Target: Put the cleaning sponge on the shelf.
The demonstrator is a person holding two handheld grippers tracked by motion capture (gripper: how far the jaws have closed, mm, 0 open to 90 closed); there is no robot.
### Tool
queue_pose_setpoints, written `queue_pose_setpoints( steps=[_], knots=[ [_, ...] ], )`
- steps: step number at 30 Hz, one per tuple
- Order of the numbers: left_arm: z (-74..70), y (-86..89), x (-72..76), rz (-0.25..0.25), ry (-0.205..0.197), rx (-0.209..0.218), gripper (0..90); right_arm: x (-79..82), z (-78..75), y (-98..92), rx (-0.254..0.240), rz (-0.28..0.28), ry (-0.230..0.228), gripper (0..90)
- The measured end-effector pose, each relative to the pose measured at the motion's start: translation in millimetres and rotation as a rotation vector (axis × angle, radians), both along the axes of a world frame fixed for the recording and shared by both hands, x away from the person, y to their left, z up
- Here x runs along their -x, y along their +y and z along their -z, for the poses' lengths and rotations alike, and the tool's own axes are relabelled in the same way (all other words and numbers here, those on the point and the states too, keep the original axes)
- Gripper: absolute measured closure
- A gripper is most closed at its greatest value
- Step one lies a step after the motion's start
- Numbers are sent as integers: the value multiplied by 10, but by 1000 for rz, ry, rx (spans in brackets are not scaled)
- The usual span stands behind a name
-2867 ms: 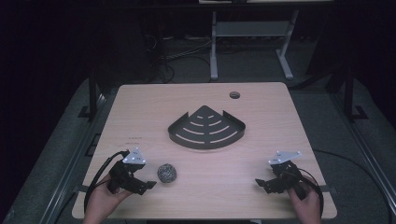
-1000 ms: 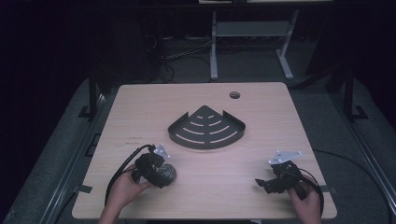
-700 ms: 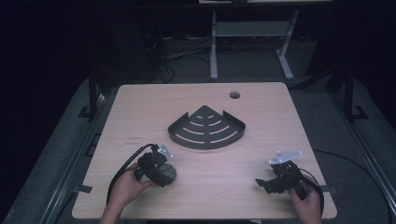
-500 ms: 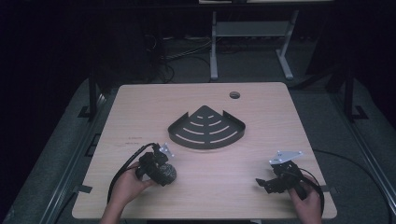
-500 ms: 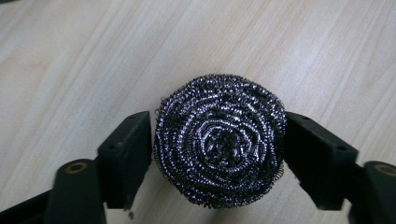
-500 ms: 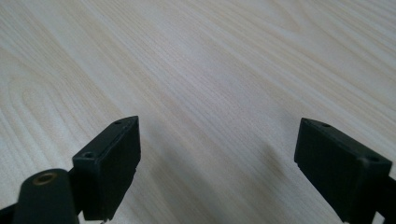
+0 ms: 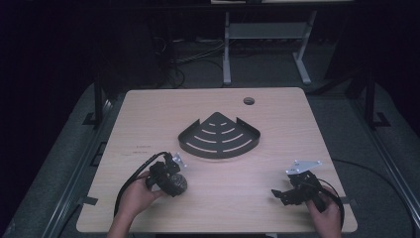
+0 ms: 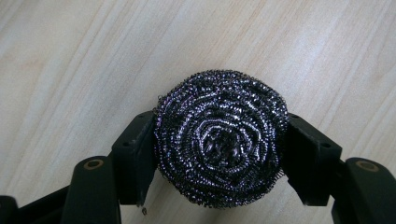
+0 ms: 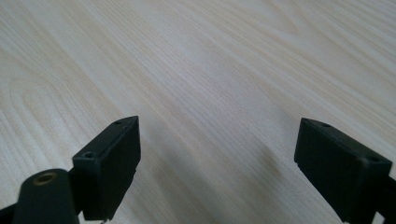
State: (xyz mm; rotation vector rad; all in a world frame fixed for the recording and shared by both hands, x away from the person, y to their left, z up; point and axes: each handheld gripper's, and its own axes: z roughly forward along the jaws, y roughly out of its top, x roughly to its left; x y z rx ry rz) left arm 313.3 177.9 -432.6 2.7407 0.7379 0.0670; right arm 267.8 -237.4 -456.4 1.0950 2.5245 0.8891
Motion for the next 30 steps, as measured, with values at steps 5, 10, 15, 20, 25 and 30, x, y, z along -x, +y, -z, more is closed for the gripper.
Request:
queue_pose_setpoints(
  steps=[5, 10, 15, 20, 25, 30],
  knots=[
    [-25, -31, -17, 2, -2, -29, 342, -4, 2, -4, -2, 0, -1, 141],
    [-87, -77, -61, 3, -5, -43, 344, -2, 0, -9, -4, 3, -1, 141],
    [-162, -141, -134, 4, -4, -60, 344, -2, -1, -14, -6, 5, -3, 141],
    [-255, -215, -215, 4, 5, -63, 343, 1, -2, -15, -8, 4, -2, 141],
    [-324, -291, -289, 13, 6, -72, 343, 5, -7, -41, -14, 13, -2, 141],
    [-381, -368, -360, 27, 9, -79, 343, 4, -6, -44, -15, 13, -1, 140]
  ],
)
